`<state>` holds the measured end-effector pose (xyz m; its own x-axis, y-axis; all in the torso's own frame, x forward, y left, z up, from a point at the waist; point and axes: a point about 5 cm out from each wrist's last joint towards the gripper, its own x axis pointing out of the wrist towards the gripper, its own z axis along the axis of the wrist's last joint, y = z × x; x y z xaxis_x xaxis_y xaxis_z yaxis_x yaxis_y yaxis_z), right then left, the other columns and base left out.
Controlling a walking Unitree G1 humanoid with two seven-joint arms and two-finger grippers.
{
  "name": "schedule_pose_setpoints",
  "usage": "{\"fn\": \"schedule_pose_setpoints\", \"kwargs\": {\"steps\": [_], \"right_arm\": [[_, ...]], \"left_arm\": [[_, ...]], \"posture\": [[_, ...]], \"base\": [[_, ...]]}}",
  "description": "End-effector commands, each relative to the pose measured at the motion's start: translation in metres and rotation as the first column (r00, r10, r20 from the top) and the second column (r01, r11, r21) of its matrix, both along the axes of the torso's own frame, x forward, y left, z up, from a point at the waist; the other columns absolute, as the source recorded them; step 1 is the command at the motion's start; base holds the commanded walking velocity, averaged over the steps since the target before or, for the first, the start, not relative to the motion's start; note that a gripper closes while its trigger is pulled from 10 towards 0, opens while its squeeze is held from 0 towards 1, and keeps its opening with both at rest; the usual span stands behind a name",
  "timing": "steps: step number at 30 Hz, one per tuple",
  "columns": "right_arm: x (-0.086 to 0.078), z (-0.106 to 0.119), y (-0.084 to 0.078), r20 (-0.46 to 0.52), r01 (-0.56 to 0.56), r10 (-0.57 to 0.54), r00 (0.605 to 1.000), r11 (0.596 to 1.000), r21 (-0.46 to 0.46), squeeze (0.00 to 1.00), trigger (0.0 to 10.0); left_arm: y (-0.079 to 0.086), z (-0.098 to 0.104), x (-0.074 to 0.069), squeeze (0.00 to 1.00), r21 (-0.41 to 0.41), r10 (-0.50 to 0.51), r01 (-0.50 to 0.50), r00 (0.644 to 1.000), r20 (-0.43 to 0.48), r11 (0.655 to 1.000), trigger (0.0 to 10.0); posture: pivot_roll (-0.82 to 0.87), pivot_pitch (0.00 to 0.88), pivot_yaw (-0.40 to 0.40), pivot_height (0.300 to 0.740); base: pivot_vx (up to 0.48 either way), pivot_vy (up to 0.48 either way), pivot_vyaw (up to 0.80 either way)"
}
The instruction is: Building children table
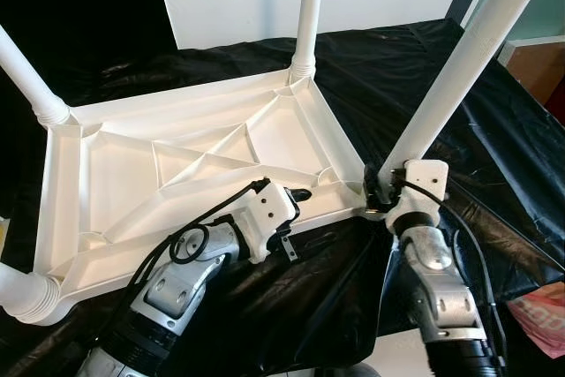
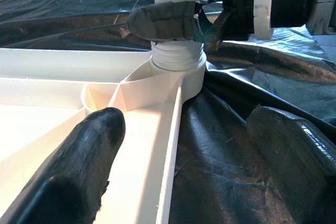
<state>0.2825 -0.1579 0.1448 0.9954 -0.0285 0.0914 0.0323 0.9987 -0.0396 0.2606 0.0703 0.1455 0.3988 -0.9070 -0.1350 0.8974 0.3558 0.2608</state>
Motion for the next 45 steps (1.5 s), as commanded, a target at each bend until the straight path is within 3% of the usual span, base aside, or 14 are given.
{"fn": "schedule_pose_setpoints", "kwargs": {"steps": [1,4,5,8,11,14,16,19,25,37,38,39,45], "right_arm": [[0.000,0.002,-0.008,0.011,-0.033,0.033,0.999,0.999,0.006,1.00,10.0],[0.002,0.003,-0.009,0.011,-0.085,0.085,0.996,0.996,0.004,1.00,10.0],[0.003,0.003,-0.009,0.009,-0.154,0.154,0.988,0.988,0.003,0.00,10.0],[0.008,0.005,-0.015,0.004,-0.262,0.262,0.965,0.965,-0.010,0.00,10.0],[0.010,0.006,-0.018,0.000,-0.276,0.276,0.961,0.961,-0.011,0.00,10.0],[0.015,0.008,-0.021,-0.011,-0.372,0.372,0.928,0.928,-0.027,0.00,10.0],[0.018,0.012,-0.019,-0.027,-0.486,0.485,0.874,0.872,-0.053,0.00,10.0],[0.019,0.013,-0.018,-0.032,-0.524,0.523,0.852,0.850,-0.058,0.00,10.0],[0.031,0.017,-0.014,-0.067,-0.652,0.649,0.758,0.752,-0.098,0.00,10.0],[0.042,0.017,-0.019,-0.101,-0.693,0.686,0.721,0.706,-0.148,0.00,10.0],[0.042,0.016,-0.020,-0.102,-0.693,0.686,0.720,0.706,-0.144,0.00,4.4],[0.043,0.015,-0.021,-0.105,-0.695,0.687,0.719,0.705,-0.144,0.00,0.2],[0.041,0.008,-0.025,-0.116,-0.693,0.683,0.721,0.708,-0.138,0.00,0.0]], "left_arm": [[-0.001,0.000,-0.001,0.00,0.023,-0.045,0.045,0.999,-0.008,0.999,10.0],[-0.001,0.000,-0.001,0.00,0.023,-0.045,0.045,0.999,-0.008,0.999,10.0],[-0.002,0.001,-0.001,0.00,0.024,-0.047,0.047,0.999,-0.007,0.999,10.0],[-0.002,0.001,0.000,0.00,0.024,-0.049,0.050,0.999,-0.006,0.998,10.0],[-0.002,0.001,0.000,0.00,0.024,-0.049,0.049,0.999,-0.006,0.998,10.0],[-0.003,0.001,0.000,0.00,0.023,-0.052,0.052,0.999,-0.006,0.998,10.0],[-0.004,0.001,0.001,0.00,0.022,-0.055,0.055,0.998,-0.007,0.998,10.0],[-0.003,0.001,0.001,0.00,0.022,-0.056,0.056,0.998,-0.007,0.998,10.0],[-0.006,0.003,0.002,0.00,0.022,-0.064,0.064,0.998,-0.003,0.998,10.0],[-0.005,0.002,0.001,0.00,0.020,-0.055,0.055,0.998,-0.003,0.998,10.0],[-0.005,0.002,0.001,0.00,0.020,-0.055,0.055,0.998,-0.003,0.998,10.0],[-0.005,0.002,0.001,0.00,0.019,-0.054,0.055,0.999,-0.003,0.998,10.0],[-0.003,0.003,0.001,0.00,0.020,-0.053,0.053,0.999,-0.001,0.998,10.0]], "posture": [[0.04,0.126,-0.042,0.740],[0.03,0.126,-0.040,0.740],[0.03,0.127,-0.038,0.740],[0.02,0.127,-0.037,0.740],[0.02,0.127,-0.036,0.740],[0.02,0.123,-0.028,0.740],[0.02,0.120,-0.023,0.740],[0.02,0.120,-0.023,0.740],[0.02,0.111,-0.019,0.740],[0.03,0.112,-0.024,0.740],[0.03,0.113,-0.023,0.740],[0.03,0.113,-0.022,0.740],[0.03,0.111,-0.024,0.740]], "base": [[0.000,0.000,0.00],[0.000,0.000,0.00],[0.000,0.000,0.00],[0.000,0.000,0.00],[0.000,0.000,0.00],[0.000,0.000,0.00],[0.000,0.000,0.00],[0.000,0.000,0.00],[0.000,0.000,0.00],[0.000,0.000,0.00],[0.000,0.000,0.00],[0.000,0.000,0.00],[0.000,0.000,0.00]]}}
